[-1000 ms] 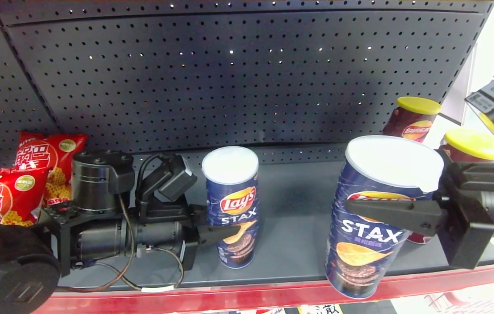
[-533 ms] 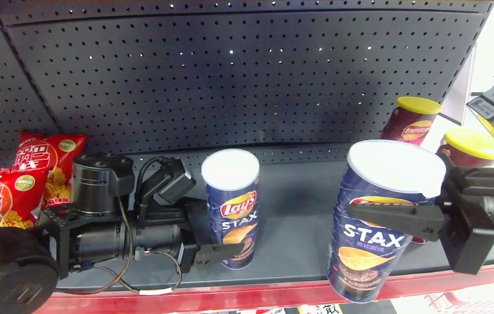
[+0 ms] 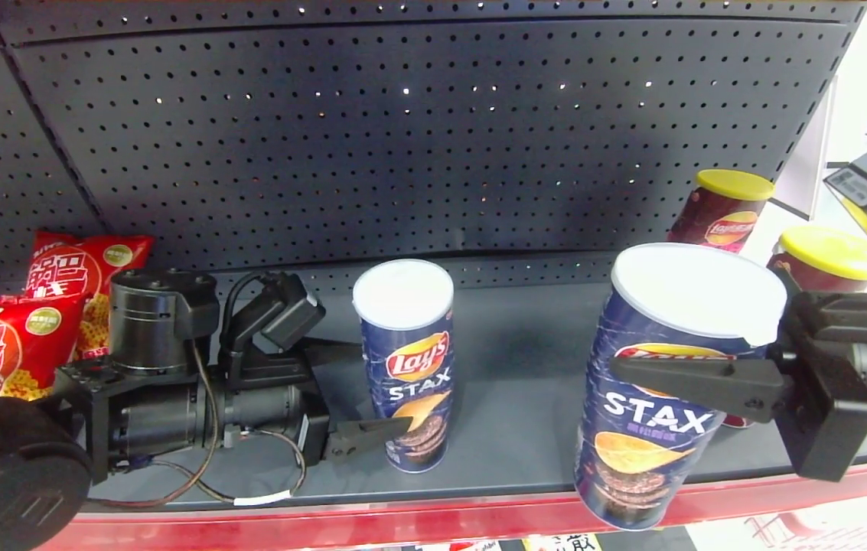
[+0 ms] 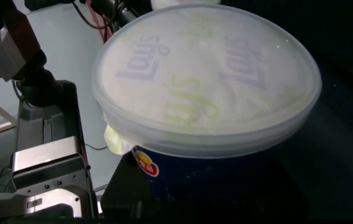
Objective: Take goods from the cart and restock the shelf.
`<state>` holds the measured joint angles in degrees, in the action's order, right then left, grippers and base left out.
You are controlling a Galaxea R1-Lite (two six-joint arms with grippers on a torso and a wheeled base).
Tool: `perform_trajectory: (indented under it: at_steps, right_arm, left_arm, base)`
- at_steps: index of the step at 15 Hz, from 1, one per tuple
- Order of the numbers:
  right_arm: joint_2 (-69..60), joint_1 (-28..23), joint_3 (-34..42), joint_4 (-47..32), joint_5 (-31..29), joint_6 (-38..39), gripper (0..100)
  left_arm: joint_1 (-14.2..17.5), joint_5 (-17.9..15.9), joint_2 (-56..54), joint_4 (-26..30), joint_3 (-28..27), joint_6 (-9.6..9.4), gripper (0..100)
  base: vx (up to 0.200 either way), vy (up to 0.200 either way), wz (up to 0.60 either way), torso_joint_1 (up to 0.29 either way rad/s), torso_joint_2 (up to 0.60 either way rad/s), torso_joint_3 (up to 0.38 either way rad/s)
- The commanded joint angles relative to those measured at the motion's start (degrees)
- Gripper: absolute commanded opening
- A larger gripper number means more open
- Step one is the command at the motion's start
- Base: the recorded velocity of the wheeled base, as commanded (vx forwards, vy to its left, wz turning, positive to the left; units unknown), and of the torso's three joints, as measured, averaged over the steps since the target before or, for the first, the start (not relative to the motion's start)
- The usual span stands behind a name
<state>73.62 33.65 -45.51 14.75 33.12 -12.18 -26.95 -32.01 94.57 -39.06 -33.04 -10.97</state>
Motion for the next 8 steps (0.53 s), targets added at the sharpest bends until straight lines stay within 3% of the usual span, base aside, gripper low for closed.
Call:
perform_trajectory:
  at_steps: [1,4,8]
  right_arm:
    - [-0.1,0.0,0.0,0.0,0.0,0.0,0]
    - [-0.4,0.0,0.2,0.0,0.0,0.0,0]
    - [-0.2,0.1,1.2,0.0,0.1,-0.1,0]
  left_arm:
    - [0.8,-0.1,-0.4,-0.1,0.3,-0.01,100]
    - [0.9,0.4,-1.8,-0.1,2.5,-0.01,100]
    - [0.0,-1.5,-14.6,0.3,12.7,0.16,100]
  base:
    - [0.000,0.000,0.00,0.000,0.00,0.000]
    - [0.000,0.000,0.00,0.000,0.00,0.000]
    - [0.000,0.000,0.00,0.000,0.00,0.000]
